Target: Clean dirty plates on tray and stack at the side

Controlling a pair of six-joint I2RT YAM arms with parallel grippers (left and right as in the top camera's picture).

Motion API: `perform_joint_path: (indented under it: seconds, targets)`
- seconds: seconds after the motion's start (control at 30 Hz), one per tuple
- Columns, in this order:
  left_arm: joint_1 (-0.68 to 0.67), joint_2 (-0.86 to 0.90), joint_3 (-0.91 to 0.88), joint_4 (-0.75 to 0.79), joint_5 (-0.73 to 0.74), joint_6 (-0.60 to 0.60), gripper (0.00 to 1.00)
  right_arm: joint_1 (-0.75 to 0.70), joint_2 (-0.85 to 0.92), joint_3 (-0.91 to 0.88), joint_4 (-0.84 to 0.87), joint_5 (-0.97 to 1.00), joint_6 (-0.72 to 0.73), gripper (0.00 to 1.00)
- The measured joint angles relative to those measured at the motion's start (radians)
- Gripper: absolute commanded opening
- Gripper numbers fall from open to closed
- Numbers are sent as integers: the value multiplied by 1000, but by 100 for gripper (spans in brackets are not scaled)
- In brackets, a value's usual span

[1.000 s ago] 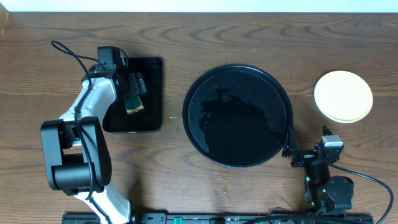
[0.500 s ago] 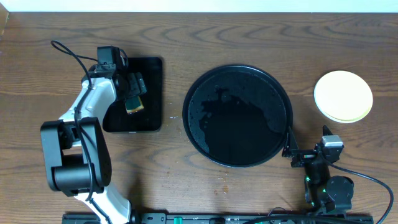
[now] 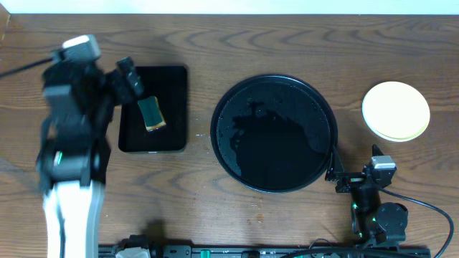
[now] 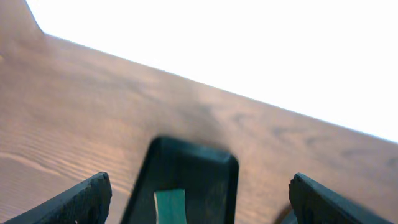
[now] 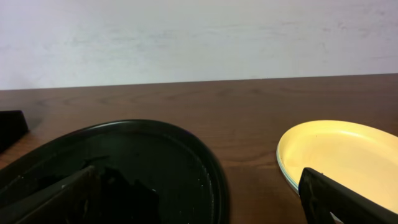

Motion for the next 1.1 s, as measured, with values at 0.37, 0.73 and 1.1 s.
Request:
perform_joint_path:
  seconds: [0.37, 0.73, 1.1]
  targets:
    - [0, -338, -2, -281, -23, -1, 91, 0, 0, 0, 0, 0, 0, 99]
    - [0, -763, -246, -293, -23, -19, 91, 0, 0, 0, 0, 0, 0, 99]
    - [-19, -951, -679, 405, -26, -144, 91, 0, 0, 0, 0, 0, 0, 99]
